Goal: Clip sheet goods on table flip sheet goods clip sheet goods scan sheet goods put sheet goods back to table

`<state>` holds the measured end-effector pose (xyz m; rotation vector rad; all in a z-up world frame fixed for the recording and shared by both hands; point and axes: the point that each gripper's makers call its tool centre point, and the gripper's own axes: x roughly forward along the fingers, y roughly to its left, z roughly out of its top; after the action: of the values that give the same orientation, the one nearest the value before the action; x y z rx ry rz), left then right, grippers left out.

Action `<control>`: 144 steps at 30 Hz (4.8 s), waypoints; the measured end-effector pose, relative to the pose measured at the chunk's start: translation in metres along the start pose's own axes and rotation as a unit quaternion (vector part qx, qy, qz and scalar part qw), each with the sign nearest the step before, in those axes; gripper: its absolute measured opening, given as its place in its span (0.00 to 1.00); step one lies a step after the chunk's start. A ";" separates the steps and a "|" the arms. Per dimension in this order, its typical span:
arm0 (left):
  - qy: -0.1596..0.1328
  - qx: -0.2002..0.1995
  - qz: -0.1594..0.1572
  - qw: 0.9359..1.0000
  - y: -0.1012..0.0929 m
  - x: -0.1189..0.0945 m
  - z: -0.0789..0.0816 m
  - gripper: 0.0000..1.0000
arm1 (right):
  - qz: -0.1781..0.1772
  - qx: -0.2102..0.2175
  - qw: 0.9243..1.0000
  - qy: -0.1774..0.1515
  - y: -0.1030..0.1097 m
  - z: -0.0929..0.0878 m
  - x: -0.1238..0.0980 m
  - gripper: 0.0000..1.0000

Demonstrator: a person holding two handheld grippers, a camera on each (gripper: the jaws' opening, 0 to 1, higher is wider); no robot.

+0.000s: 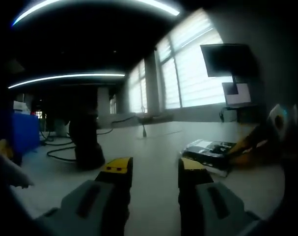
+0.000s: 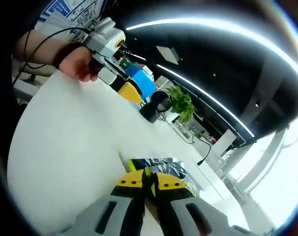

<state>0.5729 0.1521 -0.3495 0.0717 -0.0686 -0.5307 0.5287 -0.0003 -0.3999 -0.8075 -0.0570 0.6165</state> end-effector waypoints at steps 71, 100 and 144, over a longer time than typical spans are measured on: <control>-0.007 -0.008 0.000 1.000 0.000 -0.001 0.003 0.30 | -0.231 0.482 0.839 -0.102 -0.179 -0.015 -0.075 0.00; -0.005 -0.005 0.001 1.000 0.000 -0.001 0.002 0.30 | -0.367 0.642 0.661 -0.128 -0.169 -0.103 -0.127 0.00; -0.006 -0.006 0.001 1.000 0.003 0.000 0.002 0.30 | -0.421 0.702 0.568 -0.082 -0.151 -0.160 -0.146 0.28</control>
<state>0.5742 0.1541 -0.3475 0.0564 -0.0766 -0.5301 0.5270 -0.2640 -0.3816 0.8917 -0.0875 -0.3102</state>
